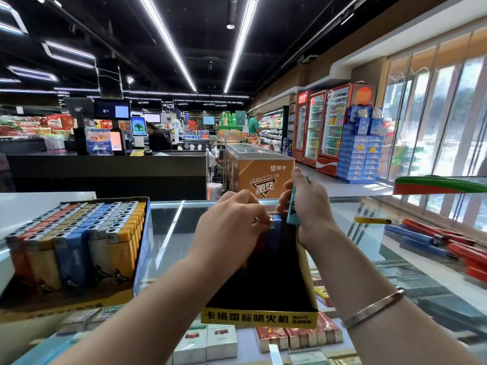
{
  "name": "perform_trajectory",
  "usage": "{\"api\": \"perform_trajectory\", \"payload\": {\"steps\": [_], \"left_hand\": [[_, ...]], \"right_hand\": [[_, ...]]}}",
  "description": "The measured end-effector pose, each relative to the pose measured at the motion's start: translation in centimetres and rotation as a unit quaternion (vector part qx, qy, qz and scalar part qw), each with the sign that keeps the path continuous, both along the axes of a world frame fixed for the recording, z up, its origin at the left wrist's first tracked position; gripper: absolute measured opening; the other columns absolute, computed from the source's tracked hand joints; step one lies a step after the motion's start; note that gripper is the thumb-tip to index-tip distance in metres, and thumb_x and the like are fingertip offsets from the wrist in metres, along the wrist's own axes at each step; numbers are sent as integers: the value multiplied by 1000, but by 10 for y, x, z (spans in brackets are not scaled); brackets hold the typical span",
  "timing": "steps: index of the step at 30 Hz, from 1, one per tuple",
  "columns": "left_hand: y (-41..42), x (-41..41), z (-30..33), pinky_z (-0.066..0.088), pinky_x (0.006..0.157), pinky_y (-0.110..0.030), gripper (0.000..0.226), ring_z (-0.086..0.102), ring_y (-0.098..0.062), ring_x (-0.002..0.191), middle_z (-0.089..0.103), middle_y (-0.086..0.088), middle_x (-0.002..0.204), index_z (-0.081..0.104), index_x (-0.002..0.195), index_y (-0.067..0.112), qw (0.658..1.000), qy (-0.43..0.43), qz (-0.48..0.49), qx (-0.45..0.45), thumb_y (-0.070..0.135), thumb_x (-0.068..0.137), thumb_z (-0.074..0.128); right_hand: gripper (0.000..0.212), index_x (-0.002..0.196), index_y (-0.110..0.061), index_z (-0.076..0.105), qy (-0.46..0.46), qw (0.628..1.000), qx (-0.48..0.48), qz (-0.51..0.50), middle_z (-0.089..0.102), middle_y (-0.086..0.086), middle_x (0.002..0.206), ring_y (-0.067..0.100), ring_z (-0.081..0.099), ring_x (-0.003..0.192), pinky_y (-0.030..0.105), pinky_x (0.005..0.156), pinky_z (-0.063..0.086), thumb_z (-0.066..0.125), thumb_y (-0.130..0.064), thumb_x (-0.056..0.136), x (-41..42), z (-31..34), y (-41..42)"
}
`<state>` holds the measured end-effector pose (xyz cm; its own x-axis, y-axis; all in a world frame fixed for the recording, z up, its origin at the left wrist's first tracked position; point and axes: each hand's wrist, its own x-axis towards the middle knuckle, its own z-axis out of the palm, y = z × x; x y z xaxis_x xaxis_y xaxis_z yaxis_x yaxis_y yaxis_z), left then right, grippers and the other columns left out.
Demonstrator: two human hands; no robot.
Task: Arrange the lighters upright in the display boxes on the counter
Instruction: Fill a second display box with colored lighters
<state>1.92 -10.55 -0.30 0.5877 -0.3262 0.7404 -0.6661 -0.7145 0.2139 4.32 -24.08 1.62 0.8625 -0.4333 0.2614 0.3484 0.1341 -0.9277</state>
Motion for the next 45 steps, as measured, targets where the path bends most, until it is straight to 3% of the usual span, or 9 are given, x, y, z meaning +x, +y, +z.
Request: {"api": "perform_trajectory", "payload": {"steps": [4,14,22,25,31,36,40,42,45], "left_hand": [[3,4,1,34,60,-19,13,44,-4,94,60,21,94,72,94,37,999,28,31,28,34,87,60],[15,12,7,34,81,-25,24,39,-4,100,51,23,95,66,109,38,984,167,-51,35,43,88,55],[15,7,10,49,75,-27,41,55,0,91,58,23,89,56,116,37,979,128,-112,-108,55,79,57],[15,6,13,54,63,-21,33,62,3,72,62,14,85,54,107,38,965,144,-144,-168,46,77,66],[20,10,17,51,63,-18,24,64,-3,71,66,6,79,58,95,33,939,148,-175,-258,22,79,72],[24,9,23,51,63,-15,19,61,-1,71,67,13,81,65,94,29,938,164,-198,-233,24,78,72],[28,8,29,44,52,-11,19,51,3,53,64,13,73,62,89,23,930,179,-196,-254,12,76,72],[33,10,34,46,52,-13,23,53,-1,54,64,7,80,57,89,21,920,211,-191,-270,8,76,71],[44,11,41,49,53,-15,34,62,-5,60,64,0,84,52,93,23,898,284,-208,-262,3,74,70]], "right_hand": [[35,74,-11,51,8,1000,7,6,52,5,55,19,49,51,32,54,44,44,-36,97,-2,1,0],[37,76,-16,51,23,998,-48,-35,50,1,66,11,44,57,25,53,35,34,-39,100,-6,12,-8],[20,87,-14,56,-42,984,-46,166,48,5,77,17,55,69,29,58,52,45,-28,96,-16,18,1],[14,79,-12,63,-70,970,-35,228,59,3,69,13,61,59,23,50,53,57,-22,85,-19,18,2],[8,71,-11,70,-106,955,-41,275,68,7,70,20,66,61,26,54,57,69,-15,64,-16,16,1],[31,83,-7,58,-134,952,-154,229,60,4,69,12,57,58,22,53,50,73,-18,58,-15,14,5],[24,71,-14,58,-132,963,-165,168,62,-3,64,8,55,58,20,57,46,64,-37,70,-15,15,3],[20,72,-16,58,-109,960,-243,86,63,-1,69,5,56,60,16,59,45,61,-33,83,-13,13,-2],[13,76,-16,58,-40,934,-353,38,59,3,76,12,55,70,26,68,48,62,-23,87,-6,5,-5]]}}
